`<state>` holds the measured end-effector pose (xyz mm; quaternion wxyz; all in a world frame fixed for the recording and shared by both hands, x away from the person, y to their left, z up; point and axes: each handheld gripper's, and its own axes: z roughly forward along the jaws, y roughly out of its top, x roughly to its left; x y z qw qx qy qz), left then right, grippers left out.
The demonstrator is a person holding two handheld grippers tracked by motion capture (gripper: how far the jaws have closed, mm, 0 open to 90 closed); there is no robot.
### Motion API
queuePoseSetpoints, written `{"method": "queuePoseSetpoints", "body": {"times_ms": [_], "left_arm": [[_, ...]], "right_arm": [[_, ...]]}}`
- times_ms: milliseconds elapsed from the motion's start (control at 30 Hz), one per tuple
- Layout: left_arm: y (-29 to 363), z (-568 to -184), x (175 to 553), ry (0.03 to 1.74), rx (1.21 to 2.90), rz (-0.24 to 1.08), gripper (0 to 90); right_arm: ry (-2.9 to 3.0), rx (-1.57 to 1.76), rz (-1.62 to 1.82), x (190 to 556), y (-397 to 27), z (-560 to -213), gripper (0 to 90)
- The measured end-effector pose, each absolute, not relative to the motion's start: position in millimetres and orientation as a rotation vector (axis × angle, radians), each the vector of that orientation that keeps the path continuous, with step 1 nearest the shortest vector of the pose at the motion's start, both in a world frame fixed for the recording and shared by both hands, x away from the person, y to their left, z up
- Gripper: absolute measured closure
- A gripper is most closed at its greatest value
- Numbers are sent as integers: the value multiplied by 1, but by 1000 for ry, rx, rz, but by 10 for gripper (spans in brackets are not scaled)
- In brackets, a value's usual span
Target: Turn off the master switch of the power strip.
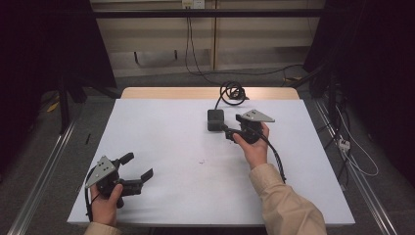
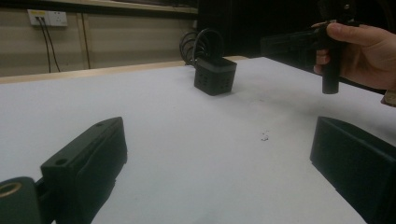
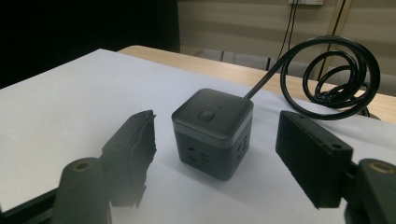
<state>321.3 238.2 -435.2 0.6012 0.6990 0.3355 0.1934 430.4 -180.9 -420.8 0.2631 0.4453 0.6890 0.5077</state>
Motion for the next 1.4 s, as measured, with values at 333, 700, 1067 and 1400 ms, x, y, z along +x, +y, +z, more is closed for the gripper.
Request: {"method": "queuePoseSetpoints", "body": {"times_ms": [333, 700, 1067, 1400], "left_arm": [[235, -435, 323, 768, 1627, 440, 37], [233, -435, 324, 761, 1625, 437, 37], [234, -435, 323, 762, 1626, 437, 37], [234, -435, 323, 764, 1627, 440, 37]], "right_arm": [[1872, 1203, 1387, 436, -179, -420, 393], [1877, 1212, 1382, 446, -182, -422, 616], [1908, 1203, 1383, 455, -176, -421, 690], [1903, 1230, 1388, 461, -179, -428, 775]]}}
